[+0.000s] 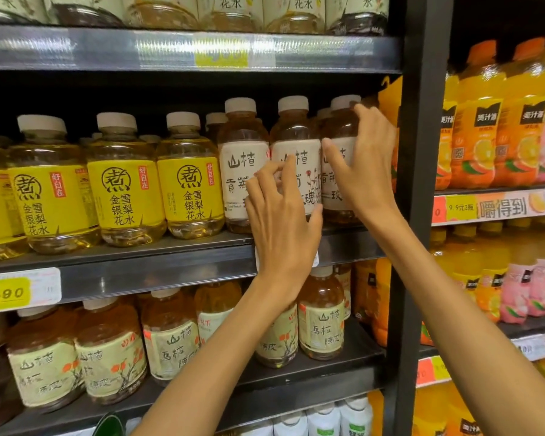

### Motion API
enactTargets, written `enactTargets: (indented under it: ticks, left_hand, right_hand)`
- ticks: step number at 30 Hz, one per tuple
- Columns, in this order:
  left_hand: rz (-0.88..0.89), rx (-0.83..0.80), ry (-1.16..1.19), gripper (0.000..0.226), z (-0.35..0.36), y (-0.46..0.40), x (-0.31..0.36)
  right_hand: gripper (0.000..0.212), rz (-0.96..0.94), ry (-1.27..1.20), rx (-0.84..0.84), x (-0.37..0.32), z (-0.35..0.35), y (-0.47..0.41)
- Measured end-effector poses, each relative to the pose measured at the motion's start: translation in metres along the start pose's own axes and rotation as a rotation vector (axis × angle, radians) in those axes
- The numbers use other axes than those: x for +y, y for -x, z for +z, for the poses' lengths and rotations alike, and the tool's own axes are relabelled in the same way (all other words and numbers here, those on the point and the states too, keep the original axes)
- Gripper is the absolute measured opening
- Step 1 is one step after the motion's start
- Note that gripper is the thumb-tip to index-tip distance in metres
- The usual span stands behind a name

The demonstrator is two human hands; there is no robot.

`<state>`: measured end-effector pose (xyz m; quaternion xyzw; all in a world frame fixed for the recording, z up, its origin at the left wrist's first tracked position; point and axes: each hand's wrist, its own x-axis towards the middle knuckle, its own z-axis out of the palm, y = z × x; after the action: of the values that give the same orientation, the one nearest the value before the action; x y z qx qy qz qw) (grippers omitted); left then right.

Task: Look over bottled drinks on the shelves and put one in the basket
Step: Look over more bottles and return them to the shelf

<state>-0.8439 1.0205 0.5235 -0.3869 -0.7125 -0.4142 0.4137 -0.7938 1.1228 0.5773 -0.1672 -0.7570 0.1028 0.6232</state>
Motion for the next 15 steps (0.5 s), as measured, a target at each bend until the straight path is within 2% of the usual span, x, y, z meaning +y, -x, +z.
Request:
enactTargets:
  ticks: [4,7,10,15]
  left_hand:
    - [0.019,-0.007,0.091,0.066,-0.001,0.003,0.001]
    - [0.022,-0.017,0.123,0.065,-0.002,0.004,-0.001]
    - [0.046,-0.043,0.163,0.065,-0.003,0.007,-0.005]
    - [0.064,-0.194,0.293,0.079,-0.010,0.018,-0.007]
  right_hand:
    - [0.074,0.194,-0.193,-0.063,0.003,0.006,-0.002]
    - [0.075,0.272,-0.265,-0.060,0.004,0.006,-0.004]
    - [0.077,0.263,-0.303,-0.039,-0.004,0.001,0.003]
    - [0.077,0.201,-0.370,0.009,-0.023,-0.023,0.024]
